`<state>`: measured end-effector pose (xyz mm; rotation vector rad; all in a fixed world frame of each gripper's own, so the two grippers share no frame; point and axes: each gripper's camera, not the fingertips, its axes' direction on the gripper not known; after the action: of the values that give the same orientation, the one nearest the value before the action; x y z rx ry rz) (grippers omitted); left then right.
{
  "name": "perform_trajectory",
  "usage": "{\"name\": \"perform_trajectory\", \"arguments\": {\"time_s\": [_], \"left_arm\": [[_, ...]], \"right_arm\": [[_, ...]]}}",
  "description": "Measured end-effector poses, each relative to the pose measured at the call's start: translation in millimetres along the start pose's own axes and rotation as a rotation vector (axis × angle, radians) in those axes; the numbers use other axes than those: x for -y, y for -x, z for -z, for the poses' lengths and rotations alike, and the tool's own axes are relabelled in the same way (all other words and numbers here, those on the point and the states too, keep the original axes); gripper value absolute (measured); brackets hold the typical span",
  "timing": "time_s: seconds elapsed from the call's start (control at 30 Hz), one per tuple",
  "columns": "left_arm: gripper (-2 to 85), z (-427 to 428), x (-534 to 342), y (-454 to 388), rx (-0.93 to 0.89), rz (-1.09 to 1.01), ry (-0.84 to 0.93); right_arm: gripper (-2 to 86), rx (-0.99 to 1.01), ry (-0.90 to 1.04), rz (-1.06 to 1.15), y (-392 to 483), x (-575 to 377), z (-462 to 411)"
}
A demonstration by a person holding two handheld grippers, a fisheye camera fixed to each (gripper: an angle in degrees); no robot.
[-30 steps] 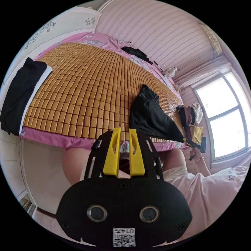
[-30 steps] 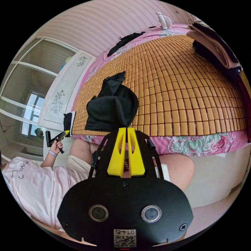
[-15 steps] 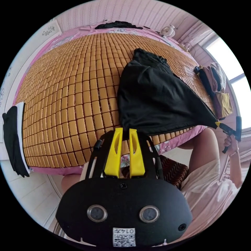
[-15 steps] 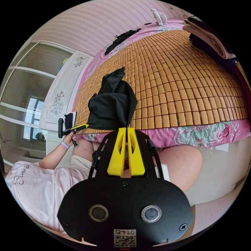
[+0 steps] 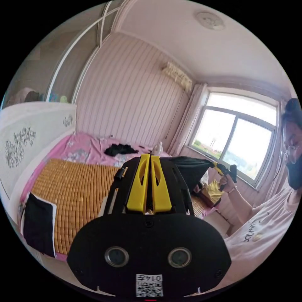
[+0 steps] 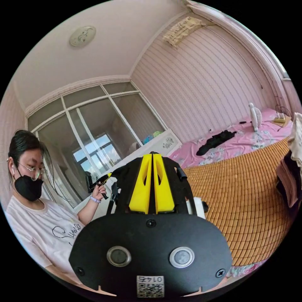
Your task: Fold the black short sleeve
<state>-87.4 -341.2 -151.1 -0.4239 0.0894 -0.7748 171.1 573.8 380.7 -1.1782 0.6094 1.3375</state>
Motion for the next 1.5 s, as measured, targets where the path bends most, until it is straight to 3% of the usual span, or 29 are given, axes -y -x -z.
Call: {"name": "perform_trajectory", "arguments": {"time_s": [0.17, 0.27, 0.5, 0.63, 0.77, 0.87, 1.0, 1.13, 1.2, 1.3, 1.4, 1.5], "left_arm": [[-1.0, 141, 90, -70, -0.080, -0.190, -0.385], [-1.0, 195, 114, -106, -0.081, -0.278, -0.484], [-1.0, 269, 117, -150, -0.122, -0.337, -0.583], [-1.0, 315, 111, -173, -0.100, -0.406, -0.616], [-1.0, 342, 129, -183, -0.071, -0.461, -0.657], [-1.0, 324, 146, -169, -0.042, -0.425, -0.614], [-1.0, 252, 160, -118, 0.005, -0.277, -0.440], [-1.0, 117, 151, -37, 0.018, -0.063, -0.136], [-1.0, 56, 142, -12, 0.124, -0.012, 0.010], [-1.0, 4, 147, 14, 0.141, 0.077, 0.033], [-1.0, 2, 176, 12, 0.113, 0.026, -0.095], [-1.0, 2, 185, 11, 0.116, -0.034, -0.135]], "right_arm": [[0.0, 0.058, -0.140, 0.244, 112, 75, 32], [0.1, -0.039, -0.132, 0.345, 167, 108, 46], [0.1, 0.032, -0.142, 0.466, 248, 113, 79], [0.0, 0.243, -0.152, 0.484, 281, 109, 106], [0.0, 0.264, -0.169, 0.494, 298, 126, 108], [0.1, 0.148, -0.116, 0.501, 289, 141, 72], [0.1, -0.055, 0.117, 0.343, 200, 152, -33], [0.1, -0.359, 0.393, 0.155, 62, 129, -156], [0.1, -0.406, 0.431, 0.053, 12, 122, -188], [0.1, -0.388, 0.271, 0.002, -15, 148, -197], [0.1, -0.327, 0.053, 0.093, -3, 180, -183], [0.1, -0.297, 0.019, 0.177, -1, 182, -178]]}}
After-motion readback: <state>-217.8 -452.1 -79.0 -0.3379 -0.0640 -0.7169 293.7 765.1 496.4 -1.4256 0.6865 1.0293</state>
